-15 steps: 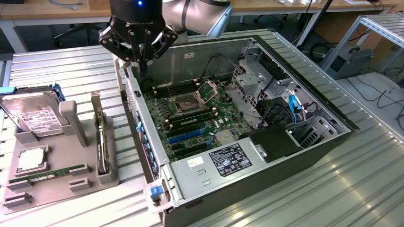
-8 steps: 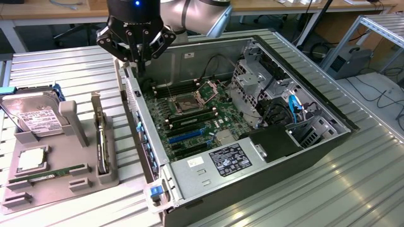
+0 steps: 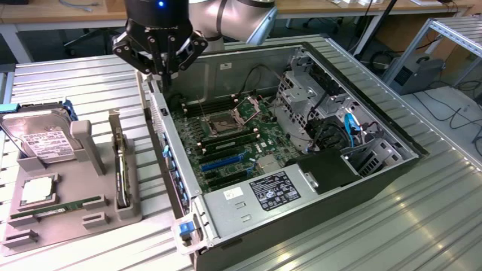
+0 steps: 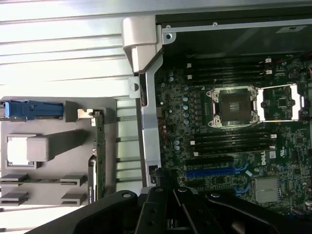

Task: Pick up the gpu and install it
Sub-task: 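Reach for the gpu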

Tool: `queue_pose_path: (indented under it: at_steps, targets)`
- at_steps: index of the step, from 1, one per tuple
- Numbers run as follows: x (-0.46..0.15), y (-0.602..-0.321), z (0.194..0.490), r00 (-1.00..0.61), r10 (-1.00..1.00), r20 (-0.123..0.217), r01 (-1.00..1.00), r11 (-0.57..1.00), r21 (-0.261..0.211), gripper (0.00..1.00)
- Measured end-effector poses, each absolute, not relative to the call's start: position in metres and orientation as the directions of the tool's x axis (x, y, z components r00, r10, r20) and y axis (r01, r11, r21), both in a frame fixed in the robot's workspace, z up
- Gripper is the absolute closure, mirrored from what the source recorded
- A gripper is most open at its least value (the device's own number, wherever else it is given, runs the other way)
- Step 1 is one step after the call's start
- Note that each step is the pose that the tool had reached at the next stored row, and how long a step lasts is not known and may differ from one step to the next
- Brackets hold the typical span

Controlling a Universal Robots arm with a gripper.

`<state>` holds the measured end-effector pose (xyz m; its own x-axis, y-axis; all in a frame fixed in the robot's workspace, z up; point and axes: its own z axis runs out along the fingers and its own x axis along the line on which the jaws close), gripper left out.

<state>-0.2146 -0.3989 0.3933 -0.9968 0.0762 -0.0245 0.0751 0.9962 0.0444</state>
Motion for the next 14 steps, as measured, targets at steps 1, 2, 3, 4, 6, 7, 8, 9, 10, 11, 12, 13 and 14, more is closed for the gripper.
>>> queue_pose_path:
  at_steps: [1,2,3,4,6,7,8,9,10,11,12,13,14]
  targets:
    - [-0.2150,-0.3989,0.3933,-0.997,0.076,-0.024,0.075,0.996,0.044,0.89]
    - [-0.2154,-0.3989,0.3933,-0.997,0.076,-0.024,0.075,0.996,0.044,0.89]
    - [-0.2157,-0.3989,0.3933,-0.997,0.076,-0.024,0.075,0.996,0.044,0.89]
    - [-0.2162,-0.3990,0.3933,-0.997,0.076,-0.024,0.075,0.996,0.044,0.89]
    - [-0.2170,-0.3990,0.3933,-0.997,0.076,-0.024,0.075,0.996,0.044,0.89]
    - [-0.2174,-0.3989,0.3933,-0.997,0.076,-0.025,0.075,0.996,0.044,0.89]
    - [-0.2179,-0.3989,0.3933,-0.997,0.076,-0.024,0.075,0.996,0.044,0.89]
    - [-0.2182,-0.3989,0.3933,-0.997,0.076,-0.024,0.075,0.996,0.044,0.89]
    - [-0.2185,-0.3989,0.3933,-0.997,0.076,-0.024,0.075,0.996,0.044,0.89]
    - [-0.2189,-0.3989,0.3933,-0.997,0.076,-0.024,0.075,0.996,0.044,0.89]
    - [-0.2192,-0.3989,0.3933,-0.997,0.076,-0.025,0.075,0.996,0.044,0.89]
    - [-0.2195,-0.3989,0.3933,-0.997,0.076,-0.024,0.075,0.996,0.044,0.89]
    - [-0.2198,-0.3989,0.3933,-0.997,0.076,-0.024,0.075,0.996,0.044,0.89]
